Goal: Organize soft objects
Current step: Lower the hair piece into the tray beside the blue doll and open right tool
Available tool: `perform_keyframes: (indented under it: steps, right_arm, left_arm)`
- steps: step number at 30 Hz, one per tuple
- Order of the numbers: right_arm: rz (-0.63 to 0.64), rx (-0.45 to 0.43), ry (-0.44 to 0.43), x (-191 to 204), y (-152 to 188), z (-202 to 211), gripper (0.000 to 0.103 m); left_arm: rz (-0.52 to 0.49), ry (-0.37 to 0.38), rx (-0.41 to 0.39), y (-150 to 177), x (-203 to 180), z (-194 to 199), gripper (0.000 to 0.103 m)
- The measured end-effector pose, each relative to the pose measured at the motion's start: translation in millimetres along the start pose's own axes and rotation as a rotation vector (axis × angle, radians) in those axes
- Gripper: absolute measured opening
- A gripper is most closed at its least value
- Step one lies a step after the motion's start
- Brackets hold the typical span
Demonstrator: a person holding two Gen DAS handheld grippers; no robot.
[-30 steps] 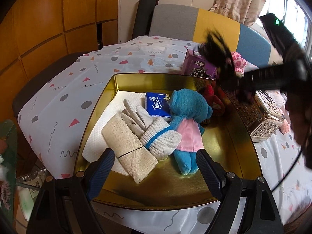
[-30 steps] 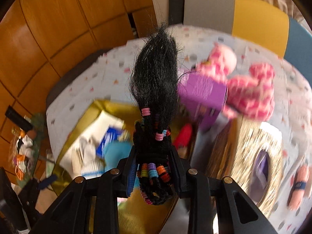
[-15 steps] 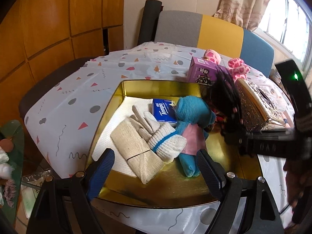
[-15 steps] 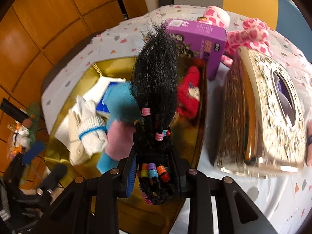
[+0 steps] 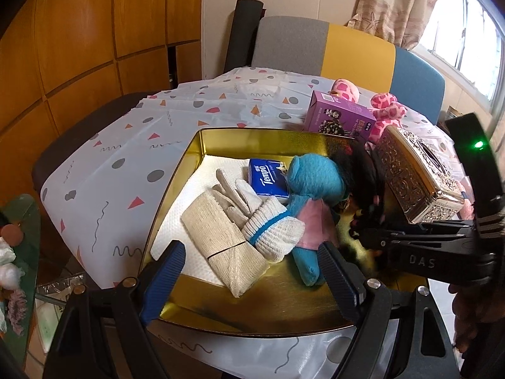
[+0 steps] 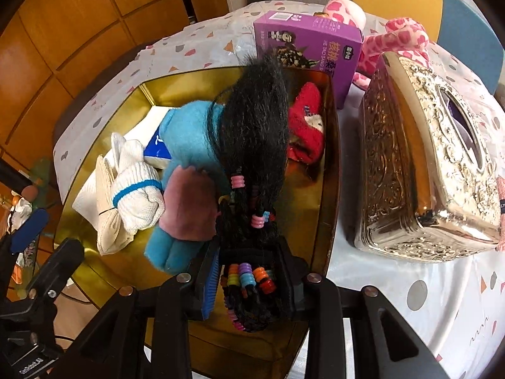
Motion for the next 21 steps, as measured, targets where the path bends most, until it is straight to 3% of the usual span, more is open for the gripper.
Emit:
perform_keyframes:
  steps: [4, 9, 13, 15, 17, 21]
  right_arm:
    - [0.014, -0.056, 0.005, 1, -3, 11, 0.04]
    - [0.045, -0.158, 0.013, 3, -5, 33, 0.04]
    - [0.082, -0.223, -0.031, 12, -3, 47, 0.04]
    - [0.092, -0.22, -0.075, 18, -1, 48, 0.03]
    - [0.106, -0.193, -0.089, 24, 3, 43, 0.027]
    - [0.11, -0.14, -0.022, 22, 12, 23, 0.024]
  left_arm:
    - [0.001, 0.001, 0.003, 1, 0, -1, 0.086]
    - [0.005, -0.007, 0.002, 2, 2, -2, 0.088]
    - [0.012, -0.017, -0.004, 0, 7, -2, 0.088]
    - [0.018, -0.024, -0.006, -2, 11, -1, 0.088]
    - [0.026, -0.037, -0.01, -3, 16, -1, 0.089]
    - [0.047, -0.062, -0.015, -3, 26, -1, 0.089]
Point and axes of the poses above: each gripper's, at about its wrist camera, not at the fingertips, and z roughly against the way its jaws point, x to its left, y to its underside, the point moved 4 cm from there along -z, roughly the way its jaws point, and after that the axes turned 14 degrees about -x, right-handed, at the moved point
